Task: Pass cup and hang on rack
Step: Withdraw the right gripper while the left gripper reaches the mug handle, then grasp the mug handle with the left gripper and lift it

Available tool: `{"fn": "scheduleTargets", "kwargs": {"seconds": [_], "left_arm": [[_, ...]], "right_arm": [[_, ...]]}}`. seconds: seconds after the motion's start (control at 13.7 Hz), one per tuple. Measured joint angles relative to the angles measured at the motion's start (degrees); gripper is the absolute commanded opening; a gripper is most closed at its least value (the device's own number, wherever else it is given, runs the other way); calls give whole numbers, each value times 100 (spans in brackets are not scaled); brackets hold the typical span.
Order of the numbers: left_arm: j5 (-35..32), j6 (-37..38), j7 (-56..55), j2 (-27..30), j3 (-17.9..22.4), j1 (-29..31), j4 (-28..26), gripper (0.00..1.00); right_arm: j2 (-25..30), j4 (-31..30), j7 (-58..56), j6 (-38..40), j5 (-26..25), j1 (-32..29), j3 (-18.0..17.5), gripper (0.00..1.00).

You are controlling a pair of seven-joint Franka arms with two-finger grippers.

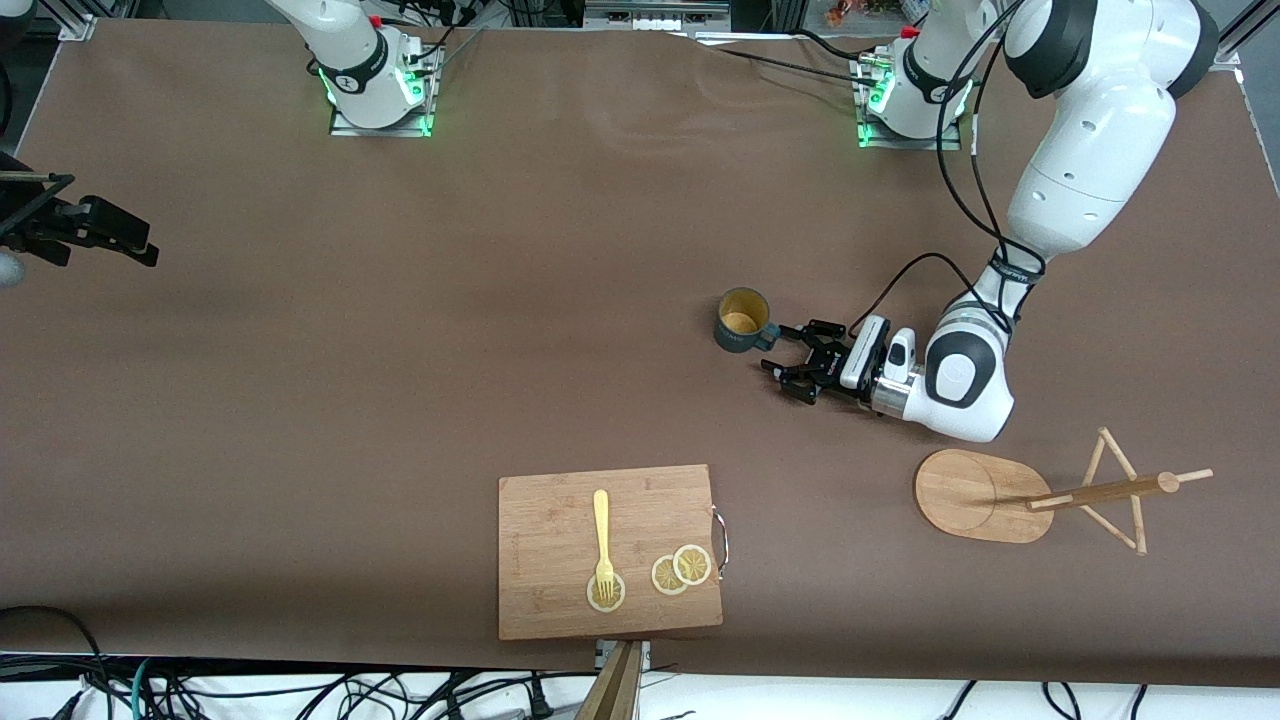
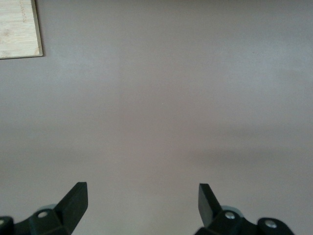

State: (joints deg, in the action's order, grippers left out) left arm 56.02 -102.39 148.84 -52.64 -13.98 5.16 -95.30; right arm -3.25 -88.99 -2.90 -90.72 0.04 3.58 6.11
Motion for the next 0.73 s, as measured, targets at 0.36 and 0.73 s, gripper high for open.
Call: {"fn": "scheduleTargets", "kwargs": {"seconds": [0.36,0.73], "left_arm": [[292,155,128,-252,-22,-2,-3,0],[456,370,132,-283,-14,87,-5,0]], "right_arm": [[-3,0,-1,5,0,-17,0,100],[-4,0,0,4,0,-30,0,100]]}}
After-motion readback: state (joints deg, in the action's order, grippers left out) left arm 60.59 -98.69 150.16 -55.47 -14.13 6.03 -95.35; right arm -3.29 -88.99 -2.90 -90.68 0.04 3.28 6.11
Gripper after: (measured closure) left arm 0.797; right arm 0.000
